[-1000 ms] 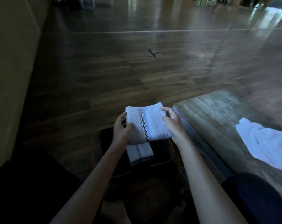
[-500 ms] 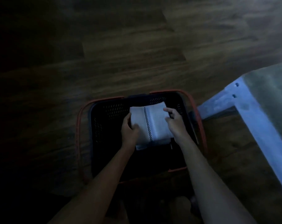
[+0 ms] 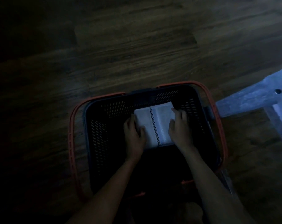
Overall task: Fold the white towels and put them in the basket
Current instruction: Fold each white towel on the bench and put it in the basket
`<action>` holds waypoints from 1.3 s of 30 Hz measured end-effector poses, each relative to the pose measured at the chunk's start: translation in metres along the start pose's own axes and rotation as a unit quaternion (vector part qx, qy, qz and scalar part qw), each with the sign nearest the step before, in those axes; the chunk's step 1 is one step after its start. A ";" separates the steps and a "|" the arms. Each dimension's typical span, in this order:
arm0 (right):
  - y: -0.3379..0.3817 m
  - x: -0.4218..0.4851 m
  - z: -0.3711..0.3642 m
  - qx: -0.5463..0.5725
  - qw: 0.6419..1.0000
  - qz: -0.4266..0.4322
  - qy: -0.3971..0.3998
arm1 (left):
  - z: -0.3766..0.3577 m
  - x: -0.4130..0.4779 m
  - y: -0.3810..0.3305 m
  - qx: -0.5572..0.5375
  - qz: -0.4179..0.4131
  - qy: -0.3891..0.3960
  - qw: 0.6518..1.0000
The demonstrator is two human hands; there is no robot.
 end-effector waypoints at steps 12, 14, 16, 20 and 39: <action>-0.008 0.013 -0.053 -0.320 0.937 0.054 0.129 | -0.050 0.011 0.005 0.371 -0.067 0.198 0.905; -0.001 0.011 -0.047 -0.316 0.938 0.064 0.130 | -0.049 0.011 0.001 0.369 -0.056 0.218 0.902; 0.005 0.004 -0.036 -0.309 0.939 0.061 0.136 | -0.045 0.006 -0.009 0.365 -0.052 0.232 0.900; 0.030 -0.026 0.004 -0.248 0.961 0.076 0.095 | -0.015 -0.009 -0.055 0.362 -0.091 0.178 0.910; 0.064 -0.260 0.320 -0.159 0.976 0.017 -0.146 | 0.061 -0.191 -0.389 0.403 -0.387 0.077 0.826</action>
Point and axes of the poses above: each hand's wrist, its own x-axis towards the middle knuckle, its own z-axis out of the back of the hand, y = z × x, the point moved 10 cm from there along x, towards the middle knuckle, and after that the axes turned 8 degrees about y, right-handed, at the moved point
